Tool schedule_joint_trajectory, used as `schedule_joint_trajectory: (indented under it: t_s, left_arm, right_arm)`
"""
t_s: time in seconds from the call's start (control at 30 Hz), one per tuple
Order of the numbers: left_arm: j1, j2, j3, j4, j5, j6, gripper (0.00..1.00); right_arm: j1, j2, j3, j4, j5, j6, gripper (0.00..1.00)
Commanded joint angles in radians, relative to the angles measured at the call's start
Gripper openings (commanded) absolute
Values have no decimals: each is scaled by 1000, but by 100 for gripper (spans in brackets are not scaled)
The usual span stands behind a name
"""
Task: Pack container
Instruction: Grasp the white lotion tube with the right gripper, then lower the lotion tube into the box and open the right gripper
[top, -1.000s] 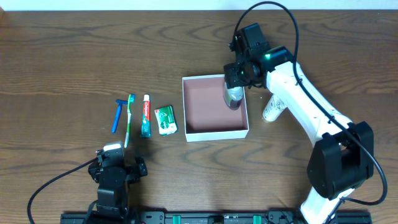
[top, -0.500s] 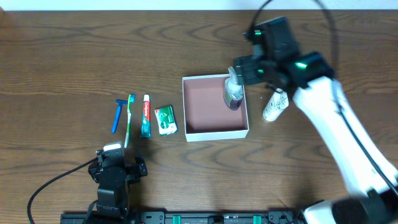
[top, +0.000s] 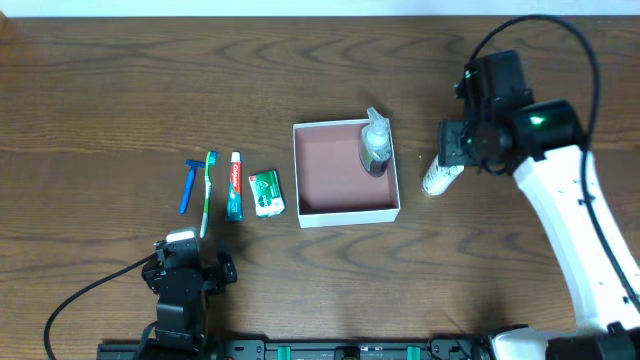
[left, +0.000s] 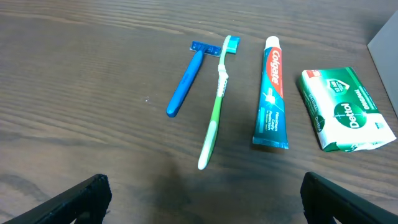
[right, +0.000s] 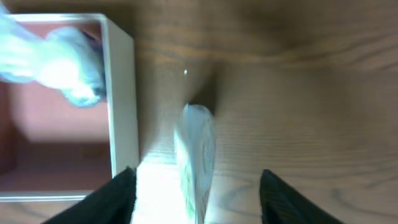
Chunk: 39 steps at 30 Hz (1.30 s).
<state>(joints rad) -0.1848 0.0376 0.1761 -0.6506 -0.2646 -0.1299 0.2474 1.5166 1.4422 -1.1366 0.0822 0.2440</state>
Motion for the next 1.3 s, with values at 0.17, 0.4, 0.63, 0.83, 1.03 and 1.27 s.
schedule_joint_trajectory:
  t_s: [0.17, 0.4, 0.63, 0.83, 1.03, 1.27]
  left_arm:
    - [6, -2, -12, -3, -6, 6, 98]
    - [6, -2, -12, -3, -6, 6, 98]
    - [6, -2, -12, -3, -6, 6, 98]
    - [6, -2, -12, -3, -6, 6, 98]
    - [6, -2, -12, -3, -6, 6, 98]
    - [6, -2, -12, -3, -6, 6, 98]
  right_arm:
    - [-7, 3, -87, 97, -3, 66, 21]
    - [14, -100, -21, 104, -4, 62, 1]
    - [129, -259, 58, 97, -4, 62, 2]
    - [241, -291, 63, 41, -40, 112, 2]
    - [266, -229, 63, -8, -139, 122, 1]
    - [270, -88, 61, 17, -77, 122, 1]
